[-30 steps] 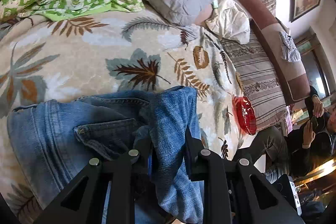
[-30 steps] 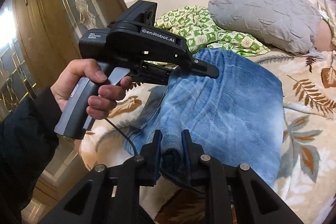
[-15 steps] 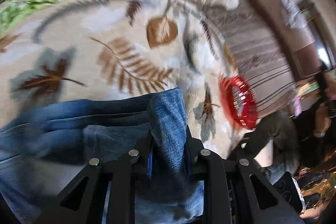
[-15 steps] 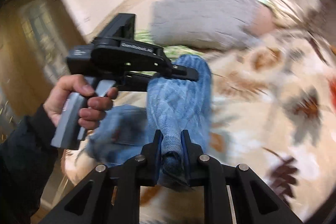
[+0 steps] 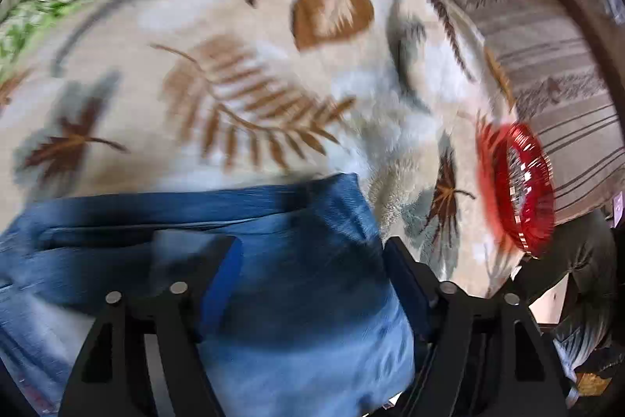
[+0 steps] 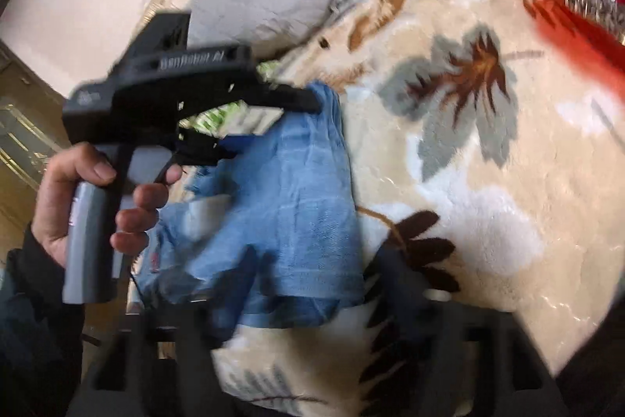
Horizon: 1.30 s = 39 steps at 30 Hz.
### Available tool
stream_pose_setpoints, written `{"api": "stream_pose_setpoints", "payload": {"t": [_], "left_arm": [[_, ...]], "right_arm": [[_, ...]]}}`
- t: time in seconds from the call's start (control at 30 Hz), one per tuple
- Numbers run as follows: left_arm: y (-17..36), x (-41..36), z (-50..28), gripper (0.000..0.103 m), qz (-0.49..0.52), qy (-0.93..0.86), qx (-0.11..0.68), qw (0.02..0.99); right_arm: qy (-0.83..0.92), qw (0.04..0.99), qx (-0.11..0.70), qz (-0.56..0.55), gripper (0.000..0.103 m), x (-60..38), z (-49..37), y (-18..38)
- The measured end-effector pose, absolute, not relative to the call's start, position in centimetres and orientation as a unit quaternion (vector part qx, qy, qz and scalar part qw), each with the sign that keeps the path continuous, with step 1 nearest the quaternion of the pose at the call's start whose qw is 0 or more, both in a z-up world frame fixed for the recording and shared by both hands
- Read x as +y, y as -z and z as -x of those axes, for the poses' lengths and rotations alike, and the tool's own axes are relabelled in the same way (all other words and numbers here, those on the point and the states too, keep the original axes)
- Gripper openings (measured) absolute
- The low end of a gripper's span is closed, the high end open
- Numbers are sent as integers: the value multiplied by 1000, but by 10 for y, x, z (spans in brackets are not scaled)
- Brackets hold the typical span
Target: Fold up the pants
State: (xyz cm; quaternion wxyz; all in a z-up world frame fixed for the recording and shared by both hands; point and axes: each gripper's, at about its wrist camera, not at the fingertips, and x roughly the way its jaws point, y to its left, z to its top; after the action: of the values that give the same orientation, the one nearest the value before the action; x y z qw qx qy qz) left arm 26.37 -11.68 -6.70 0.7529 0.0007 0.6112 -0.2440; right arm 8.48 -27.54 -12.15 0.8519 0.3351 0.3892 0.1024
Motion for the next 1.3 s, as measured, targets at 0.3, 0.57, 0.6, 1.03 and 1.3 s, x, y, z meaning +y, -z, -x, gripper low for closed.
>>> {"api": "stream_pose_setpoints", "payload": {"t": [0.3,0.57,0.6,1.03,1.3], "left_arm": [[-41,72,-206,86,18,112,541,833],[-69,215,-110,93,21,-18,544,839],[-64,229,-104,94,37,-25,543,839],[48,256,-105,95,241,26,509,826],[65,268,-172,95,258,61,526,808]], "right_arm": [[-165,894,349,-229,76,-237,-74,55],[-297,878,341,-156,76,-129,-90,21],[-312,874,342,-145,76,-113,-90,19],[-367,848,382,0,76,-23,-95,30],[-368,852,363,85,76,40,-89,50]]}}
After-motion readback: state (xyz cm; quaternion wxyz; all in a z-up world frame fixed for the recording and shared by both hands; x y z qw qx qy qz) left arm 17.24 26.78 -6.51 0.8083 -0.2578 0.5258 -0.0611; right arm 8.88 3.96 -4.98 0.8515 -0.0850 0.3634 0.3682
